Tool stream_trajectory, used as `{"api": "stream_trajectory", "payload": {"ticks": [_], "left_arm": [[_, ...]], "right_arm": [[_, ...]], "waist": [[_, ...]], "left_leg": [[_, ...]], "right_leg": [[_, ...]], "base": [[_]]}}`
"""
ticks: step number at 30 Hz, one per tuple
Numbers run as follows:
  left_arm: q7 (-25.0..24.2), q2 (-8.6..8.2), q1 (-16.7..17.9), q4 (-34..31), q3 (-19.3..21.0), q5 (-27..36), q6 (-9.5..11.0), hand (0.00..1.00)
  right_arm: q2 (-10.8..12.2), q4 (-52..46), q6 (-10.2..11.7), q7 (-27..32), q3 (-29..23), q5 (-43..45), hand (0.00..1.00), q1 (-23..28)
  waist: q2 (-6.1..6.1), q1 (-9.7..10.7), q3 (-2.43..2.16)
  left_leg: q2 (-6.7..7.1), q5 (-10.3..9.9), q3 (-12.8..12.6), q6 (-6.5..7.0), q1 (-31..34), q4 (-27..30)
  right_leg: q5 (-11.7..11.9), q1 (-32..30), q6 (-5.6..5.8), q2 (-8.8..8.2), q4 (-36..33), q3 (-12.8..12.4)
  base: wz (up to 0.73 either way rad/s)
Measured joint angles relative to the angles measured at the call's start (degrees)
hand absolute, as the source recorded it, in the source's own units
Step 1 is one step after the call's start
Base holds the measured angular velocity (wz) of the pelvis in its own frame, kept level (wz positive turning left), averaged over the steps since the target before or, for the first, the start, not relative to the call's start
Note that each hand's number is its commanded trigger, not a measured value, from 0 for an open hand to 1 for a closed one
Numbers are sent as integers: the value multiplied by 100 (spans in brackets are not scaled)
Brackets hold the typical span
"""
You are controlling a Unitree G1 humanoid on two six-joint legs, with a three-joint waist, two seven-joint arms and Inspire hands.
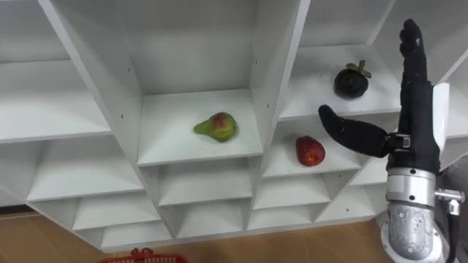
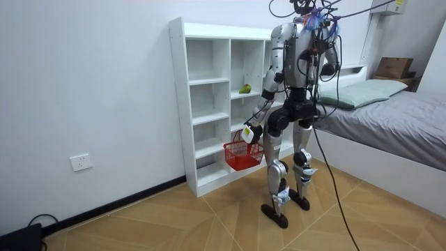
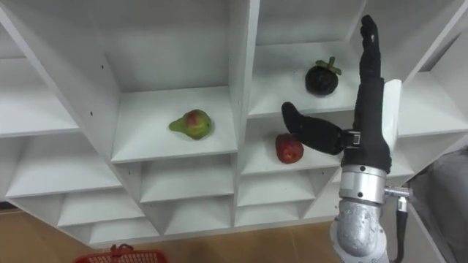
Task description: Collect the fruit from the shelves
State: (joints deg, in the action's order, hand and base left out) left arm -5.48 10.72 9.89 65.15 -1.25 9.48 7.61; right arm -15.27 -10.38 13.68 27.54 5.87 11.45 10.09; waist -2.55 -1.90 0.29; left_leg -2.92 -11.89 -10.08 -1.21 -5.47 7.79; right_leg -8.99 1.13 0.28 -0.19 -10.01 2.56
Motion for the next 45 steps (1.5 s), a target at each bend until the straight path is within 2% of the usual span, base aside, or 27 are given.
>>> {"api": "stream_trajectory", "payload": {"ticks": [6,11,16,20,24,29,35,45], "left_arm": [[13,29,61,-42,5,-3,-4,100],[4,27,73,-41,83,-14,-3,100],[15,28,73,-40,121,-46,-4,100],[-22,42,63,-110,105,-44,-16,100],[-35,66,58,-114,100,-9,-17,100],[-39,98,68,-180,73,-12,-91,100],[-16,105,58,-237,43,-40,-110,100],[-9,84,-10,-227,53,-40,-173,100]], "right_arm": [[-78,2,0,-17,-441,-149,0,-56],[-87,26,1,14,-624,-217,0,-364],[-100,170,0,2,-725,-215,0,-488],[-382,455,-13,-89,-760,-462,0,-755],[-478,556,-81,-218,-781,-673,0,-894],[-486,1009,-116,-452,-769,-946,0,-1134],[-485,1462,-208,-775,-719,-852,0,-1153],[-473,1555,-320,-895,-705,-863,0,-1201]], "waist": [[-23,19,-18],[-43,21,-21],[-85,20,-2],[-110,66,5],[-134,96,13],[-160,80,-3],[-172,16,12],[-162,-71,19]], "left_leg": [[0,1,81,0,8,2],[0,1,84,-1,7,4],[0,1,84,-1,27,16],[8,1,178,0,110,82],[8,3,223,1,128,95],[8,3,233,1,107,102],[9,4,235,2,92,104],[13,5,235,4,128,104]], "right_leg": [[9,10,-4,-4,25,79],[9,15,-4,-4,28,85],[11,-6,-6,-9,25,92],[12,-3,-8,-39,35,221],[11,0,-8,-40,39,251],[13,30,-10,-43,22,265],[13,45,-10,-48,19,268],[13,4,-10,-50,20,266]], "base": [[6],[0],[0],[13],[6],[0],[0],[0]]}}
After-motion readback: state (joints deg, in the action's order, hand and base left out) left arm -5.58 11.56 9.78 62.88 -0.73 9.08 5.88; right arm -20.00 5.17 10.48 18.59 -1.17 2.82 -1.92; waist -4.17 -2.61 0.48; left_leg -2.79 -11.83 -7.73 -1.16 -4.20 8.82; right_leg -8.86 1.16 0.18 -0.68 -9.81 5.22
